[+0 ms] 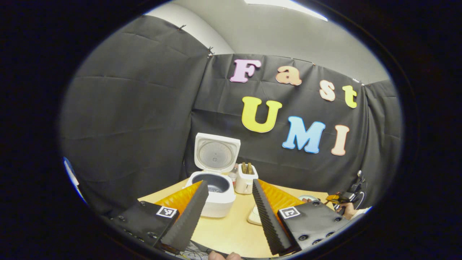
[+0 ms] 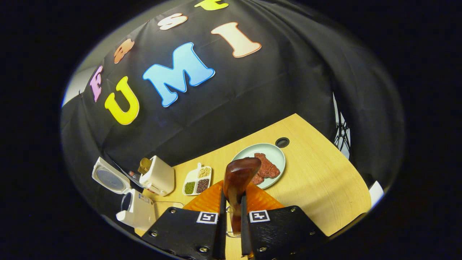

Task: Close the left gripper, press the button to open the rice cooker; take a wooden spoon from the chopstick holder with the right hand, scoop a spoonful of rice and pour it into the rice cooker, then put the wooden spoon back into the chopstick holder.

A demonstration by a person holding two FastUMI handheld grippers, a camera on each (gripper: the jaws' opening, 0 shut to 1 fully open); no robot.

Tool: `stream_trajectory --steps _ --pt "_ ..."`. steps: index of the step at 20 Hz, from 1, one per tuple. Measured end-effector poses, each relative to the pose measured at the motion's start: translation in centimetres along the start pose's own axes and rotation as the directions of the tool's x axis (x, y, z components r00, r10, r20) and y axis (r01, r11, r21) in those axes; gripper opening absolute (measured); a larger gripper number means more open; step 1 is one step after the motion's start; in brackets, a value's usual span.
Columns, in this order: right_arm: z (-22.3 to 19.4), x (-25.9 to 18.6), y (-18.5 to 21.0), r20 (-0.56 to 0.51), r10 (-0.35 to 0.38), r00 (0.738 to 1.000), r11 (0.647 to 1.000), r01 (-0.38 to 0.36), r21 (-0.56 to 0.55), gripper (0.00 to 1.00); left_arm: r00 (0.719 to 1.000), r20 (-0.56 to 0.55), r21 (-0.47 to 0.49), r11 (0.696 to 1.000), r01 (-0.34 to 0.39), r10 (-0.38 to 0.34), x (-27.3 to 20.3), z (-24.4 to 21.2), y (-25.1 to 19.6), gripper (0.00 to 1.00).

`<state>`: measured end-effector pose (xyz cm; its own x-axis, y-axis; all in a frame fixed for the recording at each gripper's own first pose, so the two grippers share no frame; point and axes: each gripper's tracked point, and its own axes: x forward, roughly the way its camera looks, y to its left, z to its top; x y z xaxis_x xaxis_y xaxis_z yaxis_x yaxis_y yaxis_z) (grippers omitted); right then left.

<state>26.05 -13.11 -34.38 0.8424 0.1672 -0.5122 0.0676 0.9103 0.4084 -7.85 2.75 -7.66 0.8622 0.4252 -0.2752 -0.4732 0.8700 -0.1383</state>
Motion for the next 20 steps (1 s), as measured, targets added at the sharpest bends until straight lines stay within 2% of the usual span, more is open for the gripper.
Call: stream_trajectory --steps 5,11,16,18,19,20 --pt "-1.6 0.8 0.4 -0.013 -0.007 1.000 0.995 0.006 -0.096 0.17 1.000 -0.001 0.055 0.998 -0.006 0.006 -0.8 0.3 -1.4 0.82" --pt "-3.3 0.3 -0.5 -0.053 -0.035 0.998 0.987 0.026 -0.161 0.17 1.000 -0.004 0.061 0.998 -0.012 0.012 -0.8 -0.4 -1.8 0.82" --pt "-3.9 -0.1 -1.6 -0.072 -0.062 0.995 0.983 0.048 -0.178 0.25 1.000 -0.007 0.042 0.999 -0.014 0.015 -0.3 -0.7 -1.6 0.82" --pt "-3.9 -0.6 -2.0 -0.076 -0.064 0.995 0.985 0.051 -0.163 0.25 1.000 -0.010 0.041 0.999 -0.014 0.015 -0.2 -1.0 -1.6 0.82" --pt "-3.8 -0.9 -2.1 -0.078 -0.063 0.995 0.988 0.051 -0.146 0.26 1.000 -0.008 0.042 0.999 -0.014 0.014 -0.1 -1.1 -1.6 0.87" --pt "-4.2 -1.2 -2.5 -0.083 -0.067 0.994 0.989 0.055 -0.136 0.27 1.000 -0.011 0.046 0.999 -0.013 0.013 0.1 -1.2 -1.6 0.84"
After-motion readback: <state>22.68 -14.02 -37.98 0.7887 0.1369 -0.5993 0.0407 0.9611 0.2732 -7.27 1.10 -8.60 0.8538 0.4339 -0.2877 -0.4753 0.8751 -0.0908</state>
